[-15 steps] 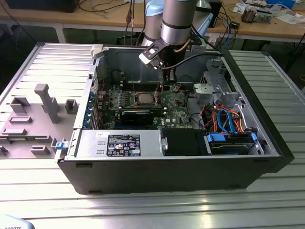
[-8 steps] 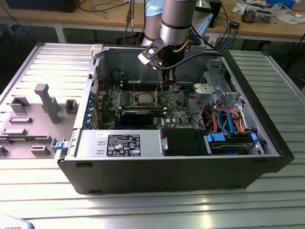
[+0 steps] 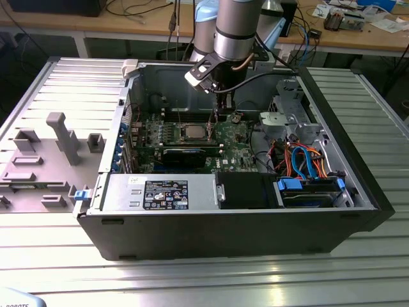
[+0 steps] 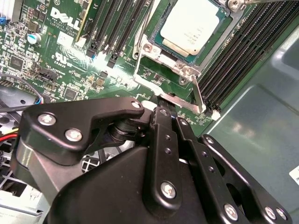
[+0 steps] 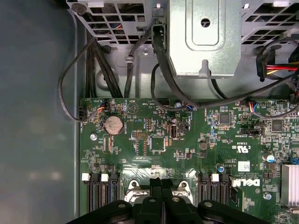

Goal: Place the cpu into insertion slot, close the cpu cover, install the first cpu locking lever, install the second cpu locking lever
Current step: 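Close the cpu cover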

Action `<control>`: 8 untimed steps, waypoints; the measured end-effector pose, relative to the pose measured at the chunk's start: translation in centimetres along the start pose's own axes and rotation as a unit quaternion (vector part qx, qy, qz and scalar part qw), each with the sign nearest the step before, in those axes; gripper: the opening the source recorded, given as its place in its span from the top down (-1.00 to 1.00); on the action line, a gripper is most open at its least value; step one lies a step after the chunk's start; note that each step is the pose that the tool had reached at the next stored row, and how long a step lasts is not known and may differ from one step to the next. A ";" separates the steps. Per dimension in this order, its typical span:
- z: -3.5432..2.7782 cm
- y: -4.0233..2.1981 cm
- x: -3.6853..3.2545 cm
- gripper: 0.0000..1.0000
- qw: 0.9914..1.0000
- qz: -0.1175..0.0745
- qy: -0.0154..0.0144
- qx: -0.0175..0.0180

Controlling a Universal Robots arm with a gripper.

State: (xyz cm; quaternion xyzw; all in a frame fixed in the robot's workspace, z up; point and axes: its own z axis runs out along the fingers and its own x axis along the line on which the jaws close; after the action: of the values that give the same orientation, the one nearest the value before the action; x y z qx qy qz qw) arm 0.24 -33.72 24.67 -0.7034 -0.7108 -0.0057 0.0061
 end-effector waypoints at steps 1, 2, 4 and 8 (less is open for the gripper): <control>0.01 -0.04 0.00 0.79 1.000 0.000 0.000 0.000; 0.01 -0.09 0.00 0.79 1.000 0.000 0.000 0.000; 0.02 -0.18 0.00 0.79 1.000 0.000 0.000 0.000; 0.04 -0.31 0.00 0.79 1.000 0.000 0.000 0.000</control>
State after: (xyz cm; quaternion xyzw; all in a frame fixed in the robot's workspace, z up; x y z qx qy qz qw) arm -0.07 -33.72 24.64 -0.7034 -0.7108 -0.0057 0.0061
